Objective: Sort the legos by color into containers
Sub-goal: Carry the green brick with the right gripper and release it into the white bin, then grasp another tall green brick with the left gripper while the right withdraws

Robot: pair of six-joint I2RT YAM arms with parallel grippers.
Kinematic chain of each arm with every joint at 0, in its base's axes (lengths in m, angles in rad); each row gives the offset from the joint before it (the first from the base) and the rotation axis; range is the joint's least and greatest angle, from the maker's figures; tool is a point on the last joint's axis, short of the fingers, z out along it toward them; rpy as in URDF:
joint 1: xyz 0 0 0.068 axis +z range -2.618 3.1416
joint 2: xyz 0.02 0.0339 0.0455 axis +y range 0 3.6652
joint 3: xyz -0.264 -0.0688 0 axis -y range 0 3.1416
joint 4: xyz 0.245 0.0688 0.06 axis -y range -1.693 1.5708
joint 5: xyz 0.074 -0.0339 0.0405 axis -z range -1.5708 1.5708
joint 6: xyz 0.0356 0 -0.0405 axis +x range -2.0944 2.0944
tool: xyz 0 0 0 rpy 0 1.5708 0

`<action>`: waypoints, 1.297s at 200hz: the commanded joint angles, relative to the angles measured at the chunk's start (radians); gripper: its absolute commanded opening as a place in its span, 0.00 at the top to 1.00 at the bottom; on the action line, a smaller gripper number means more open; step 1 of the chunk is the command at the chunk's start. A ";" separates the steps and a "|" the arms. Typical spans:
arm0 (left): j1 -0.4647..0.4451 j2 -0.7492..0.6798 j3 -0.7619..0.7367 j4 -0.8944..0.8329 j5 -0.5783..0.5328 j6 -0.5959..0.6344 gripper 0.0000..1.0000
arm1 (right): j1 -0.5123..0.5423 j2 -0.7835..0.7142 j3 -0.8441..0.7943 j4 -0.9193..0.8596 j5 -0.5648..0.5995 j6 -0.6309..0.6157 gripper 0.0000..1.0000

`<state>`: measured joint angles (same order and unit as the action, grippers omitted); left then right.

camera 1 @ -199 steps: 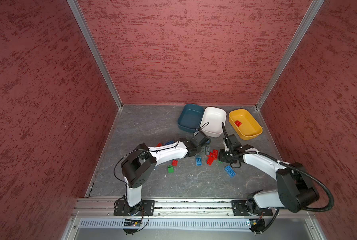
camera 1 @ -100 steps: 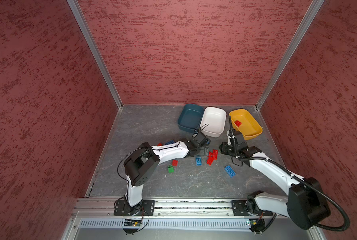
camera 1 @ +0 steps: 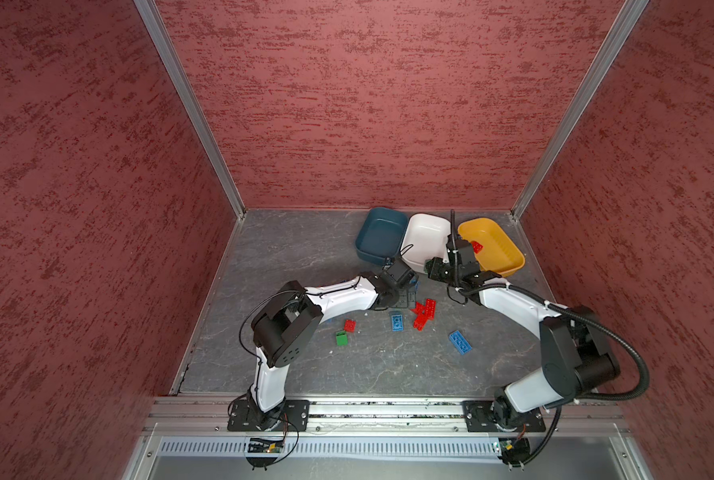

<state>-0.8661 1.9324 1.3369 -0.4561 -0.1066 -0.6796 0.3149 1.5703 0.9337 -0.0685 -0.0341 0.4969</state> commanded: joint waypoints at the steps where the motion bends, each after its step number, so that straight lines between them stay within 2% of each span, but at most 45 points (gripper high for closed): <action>1: 0.005 0.036 0.021 -0.020 0.029 0.006 0.00 | -0.028 0.047 0.072 0.077 -0.030 -0.004 0.71; 34: -0.003 0.063 0.055 -0.057 0.035 0.025 0.01 | -0.045 0.145 0.179 0.056 -0.020 -0.018 0.67; 66: -0.005 0.066 0.057 -0.060 0.037 0.031 0.00 | -0.059 0.210 0.274 -0.039 -0.047 -0.037 0.51; 138: -0.005 0.094 0.078 -0.081 0.058 0.046 0.01 | -0.060 0.083 0.186 -0.045 -0.132 -0.031 0.25; 141: -0.005 0.094 0.079 -0.081 0.060 0.045 0.01 | -0.059 0.073 0.179 -0.043 -0.128 -0.026 0.17; 144: -0.004 0.095 0.079 -0.082 0.061 0.047 0.02 | -0.059 0.063 0.170 -0.038 -0.126 -0.021 0.05; 148: -0.004 0.096 0.078 -0.083 0.063 0.048 0.02 | -0.059 0.048 0.158 -0.034 -0.121 -0.015 0.01; 180: -0.005 0.107 0.080 -0.084 0.090 0.059 0.12 | -0.059 -0.075 0.060 -0.021 -0.059 0.036 0.01; 208: -0.004 0.127 0.100 -0.094 0.110 0.073 0.25 | -0.060 -0.191 -0.025 -0.064 0.029 0.010 0.01; 259: -0.005 0.160 0.133 -0.133 0.073 0.060 0.43 | -0.060 -0.344 -0.169 -0.037 0.039 -0.038 0.01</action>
<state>-0.8688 2.0712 1.4628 -0.5564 -0.0090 -0.6170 0.2573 1.2751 0.7914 -0.1101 -0.0345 0.4854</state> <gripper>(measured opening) 0.601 0.989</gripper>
